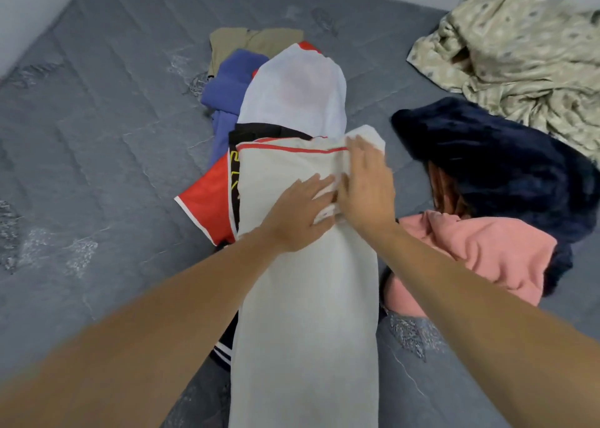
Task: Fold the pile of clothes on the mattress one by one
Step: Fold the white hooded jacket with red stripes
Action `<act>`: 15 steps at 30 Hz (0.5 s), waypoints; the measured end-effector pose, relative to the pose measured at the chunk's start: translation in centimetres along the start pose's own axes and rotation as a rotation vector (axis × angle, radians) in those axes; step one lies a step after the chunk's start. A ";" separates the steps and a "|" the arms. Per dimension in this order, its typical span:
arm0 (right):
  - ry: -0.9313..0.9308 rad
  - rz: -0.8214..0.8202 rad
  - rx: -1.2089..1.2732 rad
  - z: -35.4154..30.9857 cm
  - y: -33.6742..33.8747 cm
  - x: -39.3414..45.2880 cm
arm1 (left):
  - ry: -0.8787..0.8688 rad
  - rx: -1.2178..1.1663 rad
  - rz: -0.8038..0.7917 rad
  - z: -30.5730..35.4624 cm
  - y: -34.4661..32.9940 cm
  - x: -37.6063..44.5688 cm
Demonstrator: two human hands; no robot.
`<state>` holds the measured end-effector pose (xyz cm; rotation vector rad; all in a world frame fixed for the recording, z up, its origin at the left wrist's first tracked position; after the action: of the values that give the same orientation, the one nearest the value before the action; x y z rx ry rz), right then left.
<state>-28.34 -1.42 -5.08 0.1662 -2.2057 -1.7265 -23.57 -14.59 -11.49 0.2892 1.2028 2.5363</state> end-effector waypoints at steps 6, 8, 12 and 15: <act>0.160 -0.335 0.005 1.1 -4.4 -3.5 | -0.042 0.218 -0.016 0.1 -0.3 -3.3; 0.099 -0.315 0.080 1.1 -4.1 -5.5 | 0.046 0.165 0.028 1.1 -0.1 -6.8; -0.003 -0.303 0.243 1.1 -3.2 -14.7 | 0.237 0.038 0.057 3.9 -2.0 -16.7; -0.214 -0.430 0.320 1.2 -3.0 -23.9 | 0.535 -0.202 0.128 6.5 -4.6 -24.7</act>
<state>-6.64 5.95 -12.74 0.5964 -2.7566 -1.6364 2.32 -16.27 -12.18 -0.3984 1.1032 2.9240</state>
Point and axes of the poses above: each hand's wrist, its own x-axis towards the middle knuckle, its own y-axis out of the back of the hand, z = x × y, the point moved 4 cm from there along x, towards the middle knuckle, and after that the axes turned 6 degrees about -x, right-handed, at the moved point
